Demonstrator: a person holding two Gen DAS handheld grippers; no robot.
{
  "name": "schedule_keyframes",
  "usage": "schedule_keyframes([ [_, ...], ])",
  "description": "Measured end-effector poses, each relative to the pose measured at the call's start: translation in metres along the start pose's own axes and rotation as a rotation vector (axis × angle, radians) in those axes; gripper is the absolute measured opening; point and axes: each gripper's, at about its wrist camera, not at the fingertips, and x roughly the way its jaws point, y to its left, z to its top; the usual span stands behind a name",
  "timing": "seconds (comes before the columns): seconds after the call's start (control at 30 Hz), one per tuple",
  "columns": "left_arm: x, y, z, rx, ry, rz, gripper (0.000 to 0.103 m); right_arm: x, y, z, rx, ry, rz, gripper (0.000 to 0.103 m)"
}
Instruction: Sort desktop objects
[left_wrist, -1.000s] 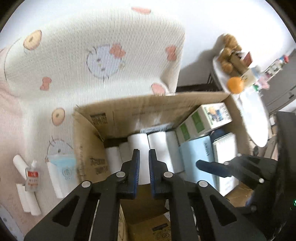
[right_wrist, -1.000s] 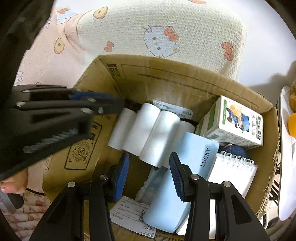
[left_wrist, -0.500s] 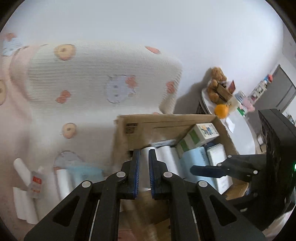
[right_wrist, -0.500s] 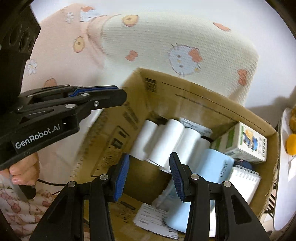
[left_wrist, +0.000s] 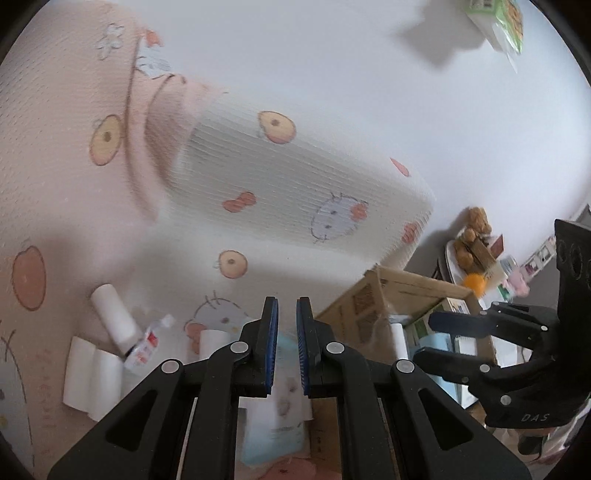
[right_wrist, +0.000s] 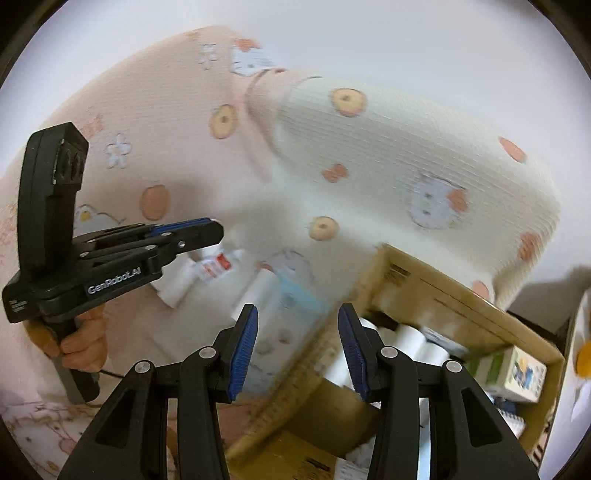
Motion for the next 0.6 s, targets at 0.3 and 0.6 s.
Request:
schedule_keyframes([
  [0.3, 0.032, 0.033, -0.031, -0.002, 0.094, -0.014, 0.016, 0.028, 0.017, 0.011, 0.071, 0.021, -0.014, 0.042],
  [0.6, 0.048, 0.089, -0.058, -0.121, 0.125, -0.127, 0.039, 0.073, 0.047, 0.015, 0.059, 0.087, -0.036, 0.042],
])
